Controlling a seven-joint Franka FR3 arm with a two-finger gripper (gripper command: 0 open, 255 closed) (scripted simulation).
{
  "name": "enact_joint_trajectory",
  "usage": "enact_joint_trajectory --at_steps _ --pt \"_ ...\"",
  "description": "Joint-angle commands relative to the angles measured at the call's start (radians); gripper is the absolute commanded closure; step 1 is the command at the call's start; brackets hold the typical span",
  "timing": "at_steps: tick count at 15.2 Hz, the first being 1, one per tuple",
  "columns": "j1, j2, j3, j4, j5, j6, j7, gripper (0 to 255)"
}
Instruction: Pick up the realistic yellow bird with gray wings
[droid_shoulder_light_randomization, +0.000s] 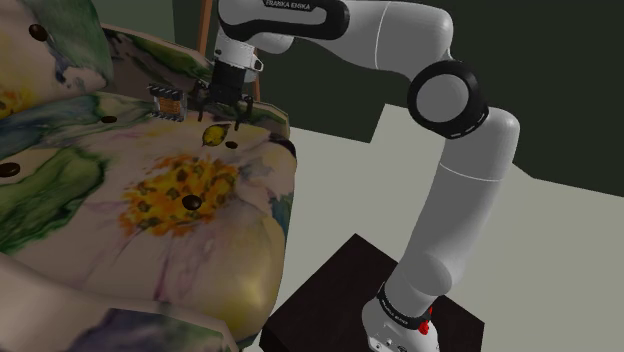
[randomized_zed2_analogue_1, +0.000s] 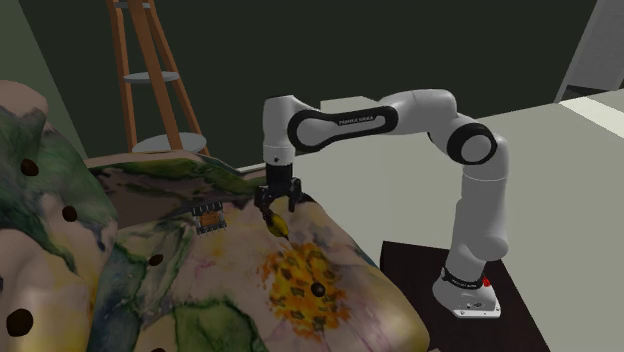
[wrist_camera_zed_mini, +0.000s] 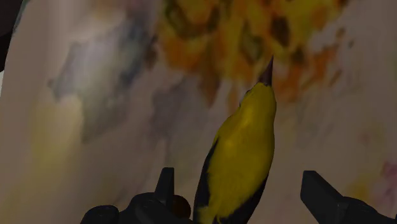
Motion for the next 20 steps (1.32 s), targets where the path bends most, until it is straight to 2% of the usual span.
enact_joint_trajectory --at_steps 1,9,10,20 --pt "0.001 0.044 -0.004 0.043 0.000 0.004 0.026 0" --pt "0.001 0.043 -0.004 -0.047 0.005 0.090 0.009 0" --pt "0.000 0.040 -0.005 -0.050 0.005 0.092 0.008 255" --pt "0.001 0.042 -0.004 -0.034 0.004 0.078 0.012 255"
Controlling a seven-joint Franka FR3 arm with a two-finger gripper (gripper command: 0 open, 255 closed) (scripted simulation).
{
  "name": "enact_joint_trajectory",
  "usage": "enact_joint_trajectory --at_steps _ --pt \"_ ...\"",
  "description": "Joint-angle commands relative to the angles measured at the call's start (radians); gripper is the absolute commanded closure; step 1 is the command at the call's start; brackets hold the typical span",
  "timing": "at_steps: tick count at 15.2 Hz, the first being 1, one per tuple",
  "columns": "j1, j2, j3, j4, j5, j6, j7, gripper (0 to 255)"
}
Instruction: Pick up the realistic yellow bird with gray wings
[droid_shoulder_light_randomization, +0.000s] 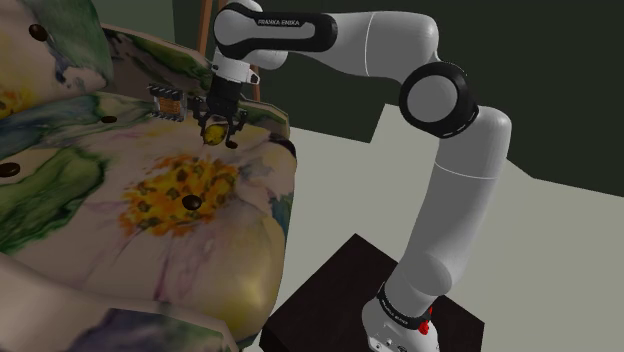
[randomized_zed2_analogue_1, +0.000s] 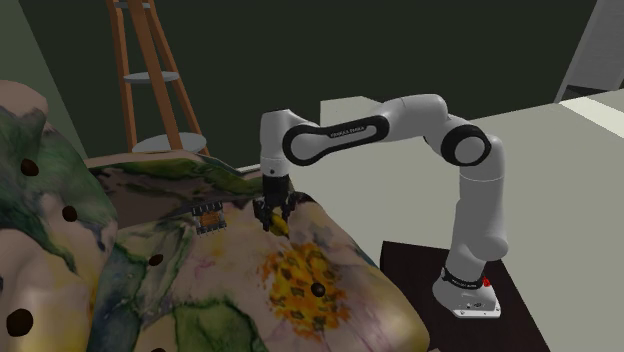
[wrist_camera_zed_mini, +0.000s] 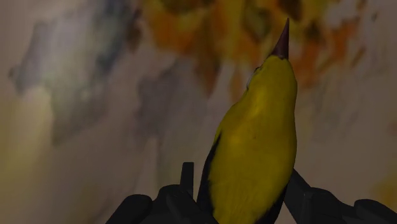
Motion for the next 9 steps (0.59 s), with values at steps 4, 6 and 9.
enact_joint_trajectory --at_steps 4,6,9 --pt "0.000 0.001 0.000 0.062 -0.003 -0.060 0.012 255" --pt "0.001 0.003 0.000 0.091 -0.004 -0.087 0.017 255" --pt "0.002 0.008 0.001 0.138 -0.007 -0.128 0.026 255"
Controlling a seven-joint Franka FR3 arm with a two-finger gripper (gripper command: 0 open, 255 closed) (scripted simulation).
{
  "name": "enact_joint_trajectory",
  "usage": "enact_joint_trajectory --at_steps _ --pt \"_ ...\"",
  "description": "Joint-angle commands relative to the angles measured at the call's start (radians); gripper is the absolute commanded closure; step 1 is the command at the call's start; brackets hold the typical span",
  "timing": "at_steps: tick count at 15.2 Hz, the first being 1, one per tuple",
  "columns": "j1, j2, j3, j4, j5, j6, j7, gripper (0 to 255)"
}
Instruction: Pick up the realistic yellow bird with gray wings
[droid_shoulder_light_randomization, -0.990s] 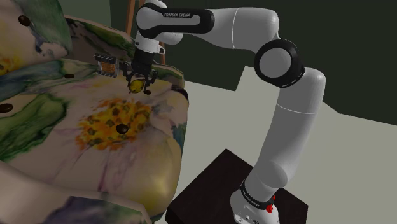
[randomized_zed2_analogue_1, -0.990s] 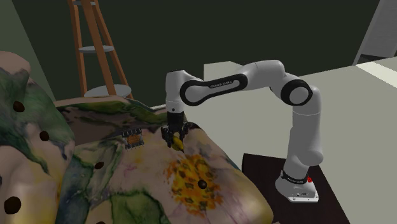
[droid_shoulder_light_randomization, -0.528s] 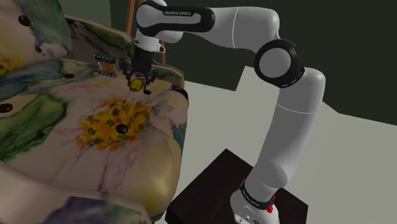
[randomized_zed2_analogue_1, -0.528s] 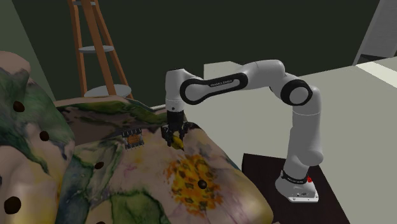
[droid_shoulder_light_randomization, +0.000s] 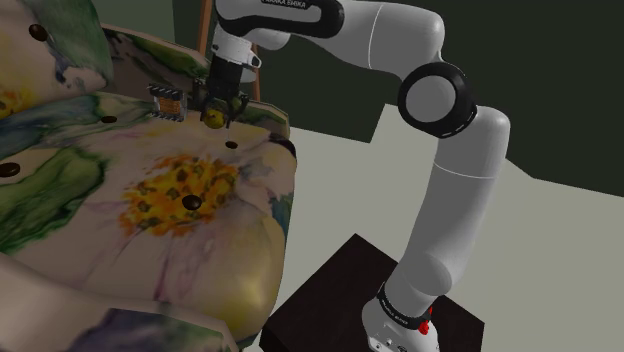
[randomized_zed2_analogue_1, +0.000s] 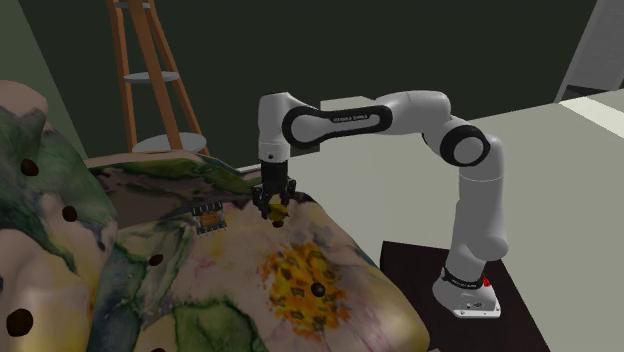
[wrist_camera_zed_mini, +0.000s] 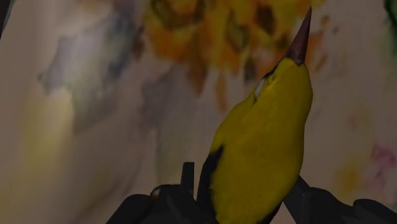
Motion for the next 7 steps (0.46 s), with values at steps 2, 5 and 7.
enact_joint_trajectory --at_steps 2,5,7 --pt "0.001 0.005 0.000 0.049 -0.002 -0.043 0.008 255" --pt "0.002 0.015 0.001 0.102 -0.005 -0.086 0.018 255" --pt "0.002 0.015 0.001 0.105 -0.006 -0.088 0.018 255"
